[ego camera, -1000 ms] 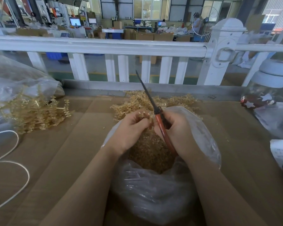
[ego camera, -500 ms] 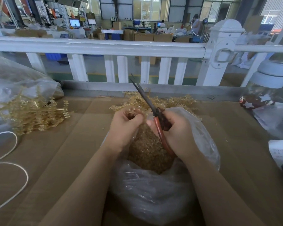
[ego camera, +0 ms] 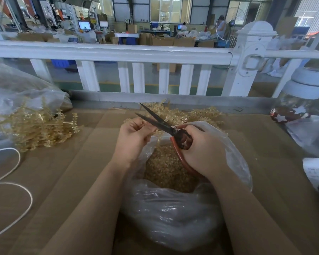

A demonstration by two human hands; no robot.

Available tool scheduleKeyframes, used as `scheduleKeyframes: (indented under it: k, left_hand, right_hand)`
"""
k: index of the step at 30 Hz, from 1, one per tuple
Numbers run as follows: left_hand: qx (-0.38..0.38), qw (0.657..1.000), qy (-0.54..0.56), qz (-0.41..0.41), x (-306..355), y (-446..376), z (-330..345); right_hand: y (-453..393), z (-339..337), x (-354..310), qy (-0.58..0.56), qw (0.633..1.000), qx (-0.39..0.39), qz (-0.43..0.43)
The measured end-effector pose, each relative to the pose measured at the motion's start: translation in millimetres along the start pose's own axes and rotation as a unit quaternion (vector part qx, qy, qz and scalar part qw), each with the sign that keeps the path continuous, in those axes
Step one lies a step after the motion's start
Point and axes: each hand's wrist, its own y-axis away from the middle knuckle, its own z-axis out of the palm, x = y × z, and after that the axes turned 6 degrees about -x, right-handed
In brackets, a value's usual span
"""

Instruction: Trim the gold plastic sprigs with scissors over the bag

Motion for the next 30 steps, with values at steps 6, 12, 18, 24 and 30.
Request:
scheduleKeyframes:
  k: [6, 12, 18, 24, 30]
  left_hand:
    - [-0.008, 1.0, -0.005, 0.015, 1.9, 1.1, 2.3]
    - [-0.005, 1.0, -0.018, 0.024, 0.2, 1.6, 2.2]
    - [-0.005, 0.998, -0.063, 0.022, 1.7, 1.3, 0.6]
    - [-0.016, 0.998, -0.053, 0.018, 5.5, 1.8, -0.9]
    - [-0.03, 0.999, -0.038, -0.006, 7.8, 2.0, -0.4]
  right_hand:
    - [-1.4, 0.2, 0.6, 0.016, 0.999, -0.001, 0.032]
    - [-1.3, 3.3, 4.3, 0.031, 0.999, -0.01, 0.027]
    - [0.5, -0.9, 2.3, 0.054, 0.998, 0.01, 0.016]
    - [0.6, -0.7, 1.5, 0.042, 0.999, 0.004, 0.027]
    - [-0.8, 1.5, 5.4, 0.061, 0.998, 0.001, 0.028]
